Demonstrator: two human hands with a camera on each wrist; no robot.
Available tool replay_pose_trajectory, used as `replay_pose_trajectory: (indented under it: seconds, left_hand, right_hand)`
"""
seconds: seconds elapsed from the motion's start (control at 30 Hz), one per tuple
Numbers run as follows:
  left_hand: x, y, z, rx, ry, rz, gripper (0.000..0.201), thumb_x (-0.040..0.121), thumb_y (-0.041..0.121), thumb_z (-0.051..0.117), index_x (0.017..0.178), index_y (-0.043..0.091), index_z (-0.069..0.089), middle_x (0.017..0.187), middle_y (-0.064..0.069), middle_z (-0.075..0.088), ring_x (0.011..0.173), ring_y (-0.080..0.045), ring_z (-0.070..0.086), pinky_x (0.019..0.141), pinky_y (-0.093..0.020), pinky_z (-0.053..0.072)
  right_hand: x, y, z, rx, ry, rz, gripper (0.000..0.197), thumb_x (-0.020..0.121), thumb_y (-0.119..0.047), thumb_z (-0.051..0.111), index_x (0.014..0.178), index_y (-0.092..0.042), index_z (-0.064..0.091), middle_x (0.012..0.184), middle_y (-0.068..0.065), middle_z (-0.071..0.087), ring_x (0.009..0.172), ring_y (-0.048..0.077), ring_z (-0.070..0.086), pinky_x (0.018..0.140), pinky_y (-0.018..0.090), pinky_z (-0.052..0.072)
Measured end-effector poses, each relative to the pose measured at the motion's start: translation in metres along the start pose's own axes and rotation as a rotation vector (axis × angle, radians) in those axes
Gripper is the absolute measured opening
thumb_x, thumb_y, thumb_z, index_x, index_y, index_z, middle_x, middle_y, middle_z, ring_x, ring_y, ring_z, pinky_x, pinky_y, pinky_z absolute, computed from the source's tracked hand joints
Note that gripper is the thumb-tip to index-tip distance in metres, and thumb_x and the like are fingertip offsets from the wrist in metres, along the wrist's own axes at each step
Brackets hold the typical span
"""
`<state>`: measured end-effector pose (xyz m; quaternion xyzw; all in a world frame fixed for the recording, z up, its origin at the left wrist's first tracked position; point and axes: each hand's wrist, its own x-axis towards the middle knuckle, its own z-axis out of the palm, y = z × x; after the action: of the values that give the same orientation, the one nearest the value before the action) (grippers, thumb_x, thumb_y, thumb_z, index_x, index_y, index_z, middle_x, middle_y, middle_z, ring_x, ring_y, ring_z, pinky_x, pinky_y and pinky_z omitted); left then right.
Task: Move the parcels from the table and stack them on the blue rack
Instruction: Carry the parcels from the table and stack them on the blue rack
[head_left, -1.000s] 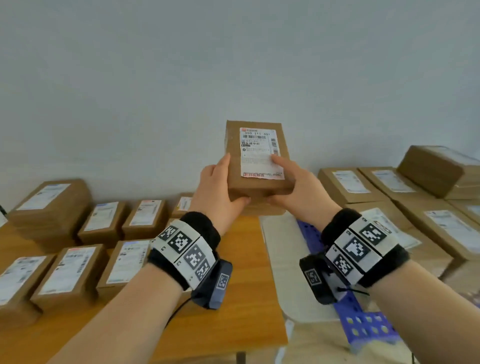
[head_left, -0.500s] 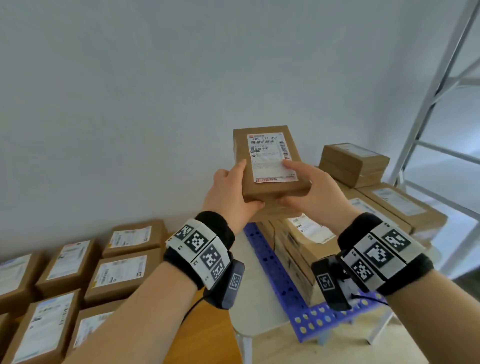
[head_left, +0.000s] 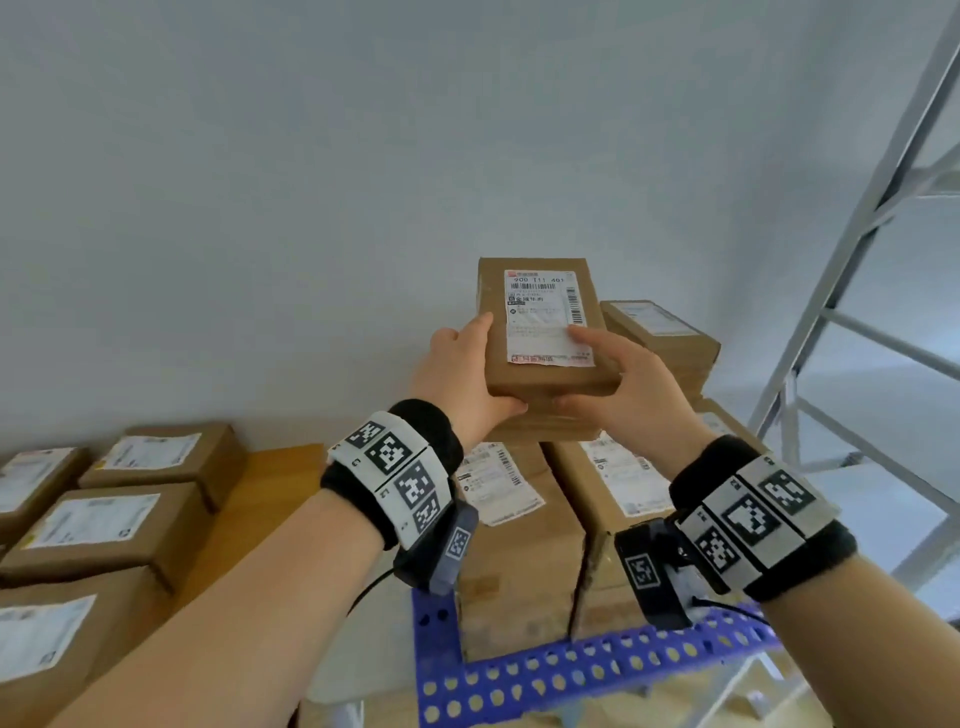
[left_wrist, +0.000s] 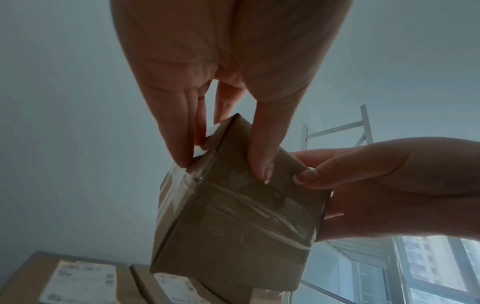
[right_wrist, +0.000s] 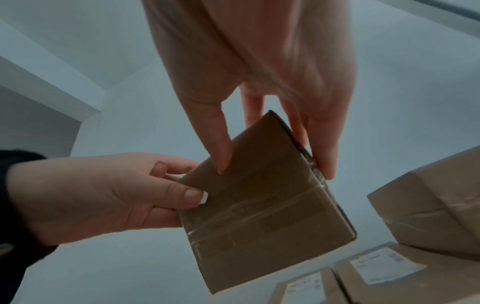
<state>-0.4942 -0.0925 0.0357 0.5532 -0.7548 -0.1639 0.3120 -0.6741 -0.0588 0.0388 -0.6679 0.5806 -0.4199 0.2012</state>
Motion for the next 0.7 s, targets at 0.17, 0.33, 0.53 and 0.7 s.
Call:
replay_pose_trajectory:
  seconds: [0.17, 0.33, 0.53, 0.7]
  left_hand:
    - [0.025, 0.029, 0.041, 0.041, 0.019, -0.089, 0.104, 0.065, 0.041, 0.080, 0.147, 0.025, 0.018, 0.131, -0.004, 0.046, 0.114, -0.021, 0.052, 0.096, -0.041, 0.048]
    - [0.045, 0.030, 0.064, 0.059, -0.016, -0.154, 0.104, 0.066, 0.040, 0.080, 0.148, 0.025, 0.017, 0.137, -0.003, 0.045, 0.118, -0.020, 0.051, 0.097, -0.041, 0.047]
    - [0.076, 0.022, 0.079, 0.064, -0.059, -0.164, 0.084, 0.072, 0.039, 0.076, 0.143, 0.025, 0.031, 0.131, -0.003, 0.049, 0.111, -0.020, 0.053, 0.097, -0.037, 0.045]
    - [0.099, 0.014, 0.089, 0.091, -0.056, -0.117, 0.066, 0.077, 0.033, 0.073, 0.136, 0.030, 0.043, 0.128, -0.002, 0.053, 0.110, -0.020, 0.054, 0.090, -0.026, 0.040]
  right_hand:
    - [0.029, 0.043, -0.041, 0.013, -0.111, -0.013, 0.071, 0.074, -0.020, 0.077, 0.136, -0.031, 0.045, 0.138, -0.003, 0.046, 0.121, 0.012, 0.044, 0.091, 0.021, 0.036]
    - [0.051, 0.072, -0.046, 0.024, -0.188, -0.004, 0.072, 0.075, -0.020, 0.076, 0.138, -0.030, 0.043, 0.140, -0.002, 0.044, 0.122, 0.012, 0.043, 0.090, 0.019, 0.034]
    - [0.076, 0.089, -0.039, -0.104, -0.210, 0.065, 0.066, 0.081, -0.023, 0.069, 0.140, -0.027, 0.039, 0.138, 0.007, 0.035, 0.100, 0.011, 0.039, 0.077, 0.009, 0.033]
    - [0.097, 0.097, -0.033, -0.181, -0.231, 0.072, 0.064, 0.083, -0.021, 0.066, 0.141, -0.021, 0.040, 0.137, 0.008, 0.038, 0.116, 0.019, 0.045, 0.089, 0.017, 0.030]
